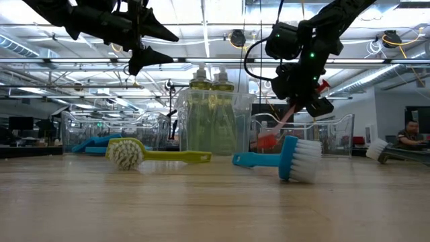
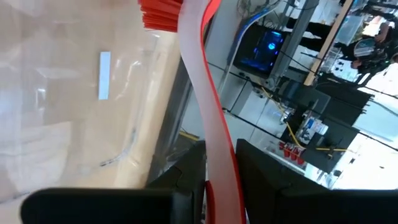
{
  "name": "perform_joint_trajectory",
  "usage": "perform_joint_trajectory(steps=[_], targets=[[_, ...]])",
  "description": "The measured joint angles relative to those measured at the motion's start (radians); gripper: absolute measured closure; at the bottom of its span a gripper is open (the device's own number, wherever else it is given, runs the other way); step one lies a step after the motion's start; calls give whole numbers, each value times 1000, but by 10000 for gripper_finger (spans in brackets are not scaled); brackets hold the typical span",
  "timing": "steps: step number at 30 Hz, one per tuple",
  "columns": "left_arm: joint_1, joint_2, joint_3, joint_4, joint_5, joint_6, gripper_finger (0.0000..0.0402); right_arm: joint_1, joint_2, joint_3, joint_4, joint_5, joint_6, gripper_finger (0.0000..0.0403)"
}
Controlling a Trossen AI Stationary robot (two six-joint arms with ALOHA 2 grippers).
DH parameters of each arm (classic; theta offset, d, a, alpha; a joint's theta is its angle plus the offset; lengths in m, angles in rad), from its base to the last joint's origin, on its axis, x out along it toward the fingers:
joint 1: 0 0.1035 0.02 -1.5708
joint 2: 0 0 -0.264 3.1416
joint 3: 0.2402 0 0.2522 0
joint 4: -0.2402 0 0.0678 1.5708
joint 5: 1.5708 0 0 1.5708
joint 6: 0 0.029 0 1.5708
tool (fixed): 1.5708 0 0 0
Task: Pick & Place Kitchen Sink Supplies
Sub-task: Put the red dish brush into the right transparent bin
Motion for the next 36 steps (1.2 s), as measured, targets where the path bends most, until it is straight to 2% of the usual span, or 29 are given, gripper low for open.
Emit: perform_joint_trajectory(steps=[14, 17, 19, 29, 36], targets=[[0, 0, 0, 0, -1, 0, 133, 0, 0, 0, 7, 24, 78, 327], [0, 0, 0, 0, -1, 0, 133, -19, 1, -4, 26, 184, 9, 327], [0, 0, 0, 0, -1, 0, 133, -32, 0, -6, 52, 221, 13, 327], [0, 0, 0, -1, -1, 0, 133, 9, -20, -8, 52, 132, 55, 327], [0, 0, 0, -1, -1, 0, 133, 32, -19, -8, -16, 85, 95, 328]])
